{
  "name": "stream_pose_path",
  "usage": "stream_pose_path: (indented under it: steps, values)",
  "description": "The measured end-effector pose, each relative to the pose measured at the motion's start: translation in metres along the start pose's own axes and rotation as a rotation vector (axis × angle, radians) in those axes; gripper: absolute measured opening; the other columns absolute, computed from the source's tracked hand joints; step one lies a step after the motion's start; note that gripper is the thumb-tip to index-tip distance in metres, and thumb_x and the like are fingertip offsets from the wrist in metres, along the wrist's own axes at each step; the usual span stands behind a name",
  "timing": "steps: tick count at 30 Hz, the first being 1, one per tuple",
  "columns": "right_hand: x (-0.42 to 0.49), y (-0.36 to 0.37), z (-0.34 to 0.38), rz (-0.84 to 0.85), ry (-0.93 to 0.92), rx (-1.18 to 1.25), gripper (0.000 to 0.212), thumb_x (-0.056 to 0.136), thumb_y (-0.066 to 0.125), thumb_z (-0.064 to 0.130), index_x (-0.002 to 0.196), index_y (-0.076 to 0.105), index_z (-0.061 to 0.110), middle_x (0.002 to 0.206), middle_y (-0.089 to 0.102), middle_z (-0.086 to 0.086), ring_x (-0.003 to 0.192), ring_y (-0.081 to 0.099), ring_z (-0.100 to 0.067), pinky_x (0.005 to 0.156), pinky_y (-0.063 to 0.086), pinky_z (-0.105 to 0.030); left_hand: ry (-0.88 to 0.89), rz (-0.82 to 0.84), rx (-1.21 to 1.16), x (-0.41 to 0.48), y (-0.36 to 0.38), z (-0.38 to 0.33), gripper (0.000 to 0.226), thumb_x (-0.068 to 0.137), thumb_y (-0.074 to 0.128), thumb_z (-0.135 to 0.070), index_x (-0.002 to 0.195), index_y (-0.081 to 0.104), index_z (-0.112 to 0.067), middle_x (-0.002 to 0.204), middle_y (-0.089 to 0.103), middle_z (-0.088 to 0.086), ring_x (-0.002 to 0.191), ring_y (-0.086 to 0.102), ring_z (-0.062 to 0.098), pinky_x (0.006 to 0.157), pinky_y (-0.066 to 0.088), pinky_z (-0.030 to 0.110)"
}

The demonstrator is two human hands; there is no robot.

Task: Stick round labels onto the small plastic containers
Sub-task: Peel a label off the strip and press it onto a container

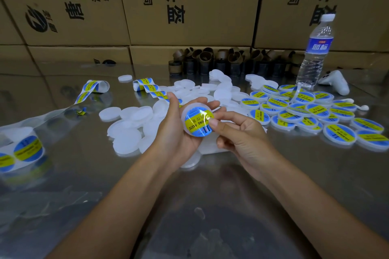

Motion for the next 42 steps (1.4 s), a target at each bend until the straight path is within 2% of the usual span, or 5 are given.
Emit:
stream_pose_path:
  steps: [5,11,16,24,42]
  values:
    - [-0.0001,-0.0022,0.0006,-0.065,-0.01,-0.009,0.031,0.052,0.075,0.037,0.076,0.068,0.02,0.06,0.065,0.001,0.041,0.049,-0.007,0.054,0.042,-0.015,-0.021,0.038,0.05,0.0008,0.0007,0.0018,0.07,0.094,0.018,-0.061,0.096,0.058,-0.004,0.093,0.073,0.015,0.087,0.072,0.026,0.071,0.06,0.033]
    - [-0.0006,-0.0041,0.0015,-0.103,-0.011,-0.028,0.009,0.075,0.074,0.014,0.078,0.066,0.017,0.052,0.062,0.003,0.039,0.05,-0.007,0.05,0.044,-0.013,-0.06,0.075,0.112,0.001,0.0027,0.004,0.07,0.089,0.023,-0.062,0.1,0.061,-0.004,0.097,0.073,0.011,0.092,0.071,0.021,0.08,0.057,0.03]
    - [-0.0006,-0.0034,0.0025,-0.127,-0.007,-0.011,0.011,0.075,0.074,0.01,0.076,0.064,0.014,0.05,0.061,0.002,0.038,0.051,-0.007,0.049,0.045,-0.014,-0.073,0.094,0.138,0.0005,0.0039,0.0053,0.063,0.079,0.037,-0.057,0.105,0.059,-0.005,0.099,0.073,0.009,0.094,0.07,0.019,0.082,0.056,0.029]
    - [-0.0022,-0.0017,0.0034,-0.102,0.016,0.029,0.016,0.078,0.071,0.009,0.068,0.061,0.017,0.056,0.064,0.001,0.043,0.056,-0.008,0.055,0.05,-0.017,-0.007,0.157,0.173,-0.0032,0.0028,0.0045,0.036,0.076,0.053,-0.015,0.11,0.059,-0.003,0.104,0.072,0.011,0.098,0.069,0.021,0.088,0.054,0.03]
    - [-0.0024,-0.0007,0.0044,-0.11,0.007,0.07,0.016,0.079,0.069,0.007,0.069,0.06,0.016,0.054,0.064,-0.002,0.043,0.057,-0.01,0.056,0.052,-0.018,0.008,0.167,0.201,-0.0036,0.0036,0.0047,0.035,0.078,0.052,-0.013,0.111,0.058,-0.004,0.103,0.072,0.008,0.096,0.069,0.018,0.083,0.056,0.027]
Point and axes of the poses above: each hand's wrist, its own x-axis towards the middle knuckle, its own y-axis out of the palm, z = x × y, the point moved 4 cm from there along x, towards the middle knuckle
